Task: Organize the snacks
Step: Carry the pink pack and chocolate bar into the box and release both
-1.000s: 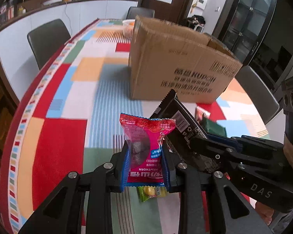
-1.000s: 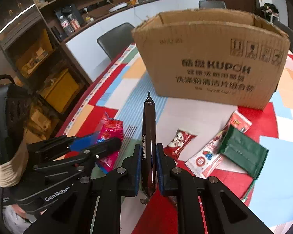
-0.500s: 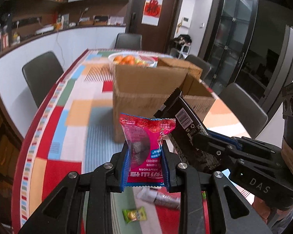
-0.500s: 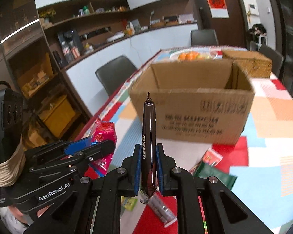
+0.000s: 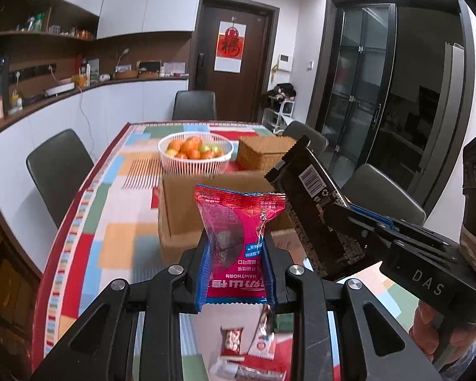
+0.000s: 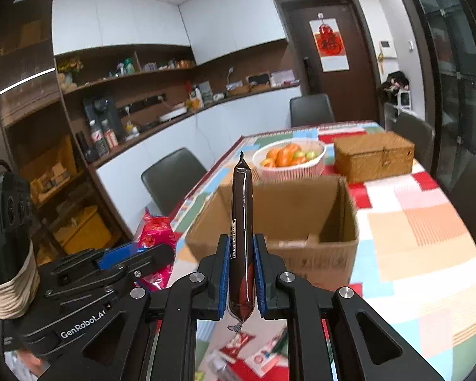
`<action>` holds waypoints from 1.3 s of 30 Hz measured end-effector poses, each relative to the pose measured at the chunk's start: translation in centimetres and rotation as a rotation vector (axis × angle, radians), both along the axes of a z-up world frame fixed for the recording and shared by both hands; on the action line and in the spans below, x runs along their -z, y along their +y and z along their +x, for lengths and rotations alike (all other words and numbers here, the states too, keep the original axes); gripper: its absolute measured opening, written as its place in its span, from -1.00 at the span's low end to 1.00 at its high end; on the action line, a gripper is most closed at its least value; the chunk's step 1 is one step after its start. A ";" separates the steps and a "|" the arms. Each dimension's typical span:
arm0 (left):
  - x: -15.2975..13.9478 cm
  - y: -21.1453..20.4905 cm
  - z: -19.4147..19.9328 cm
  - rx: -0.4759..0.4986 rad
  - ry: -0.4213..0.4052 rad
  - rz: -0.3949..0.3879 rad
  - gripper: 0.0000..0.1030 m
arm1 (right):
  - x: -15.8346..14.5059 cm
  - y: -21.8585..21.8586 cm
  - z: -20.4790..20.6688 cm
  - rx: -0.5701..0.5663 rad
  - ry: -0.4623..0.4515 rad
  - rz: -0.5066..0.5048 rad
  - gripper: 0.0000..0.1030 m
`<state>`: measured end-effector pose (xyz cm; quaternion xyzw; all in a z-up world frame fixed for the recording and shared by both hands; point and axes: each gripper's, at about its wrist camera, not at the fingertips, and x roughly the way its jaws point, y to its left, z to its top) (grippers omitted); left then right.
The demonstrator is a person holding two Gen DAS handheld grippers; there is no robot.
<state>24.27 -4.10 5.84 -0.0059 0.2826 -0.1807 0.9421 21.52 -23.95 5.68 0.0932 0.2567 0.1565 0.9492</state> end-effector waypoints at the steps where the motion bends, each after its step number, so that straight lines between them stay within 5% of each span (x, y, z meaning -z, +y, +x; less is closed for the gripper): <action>1: -0.3 -0.1 0.3 0.000 -0.007 0.001 -0.45 | -0.4 -0.1 0.3 0.005 -0.009 0.001 -0.70; 12: -2.2 -1.4 4.8 -0.001 -0.024 0.022 -0.45 | -2.6 -1.7 4.5 0.033 -0.032 0.005 -0.70; 30: 1.5 -3.0 13.9 -0.031 0.190 0.060 -0.44 | -0.2 -2.4 12.3 0.104 0.095 -0.066 -0.70; 35: 2.1 -2.8 13.9 -0.048 0.205 0.078 0.02 | 1.2 -2.3 13.6 0.111 0.150 -0.084 -0.62; 37: 1.9 -2.5 13.2 -0.056 0.195 0.082 0.04 | 1.4 -2.1 13.3 0.109 0.157 -0.099 -0.30; 39: 1.5 -2.1 12.0 -0.057 0.173 0.084 0.05 | 1.2 -1.8 12.3 0.124 0.115 -0.138 -0.30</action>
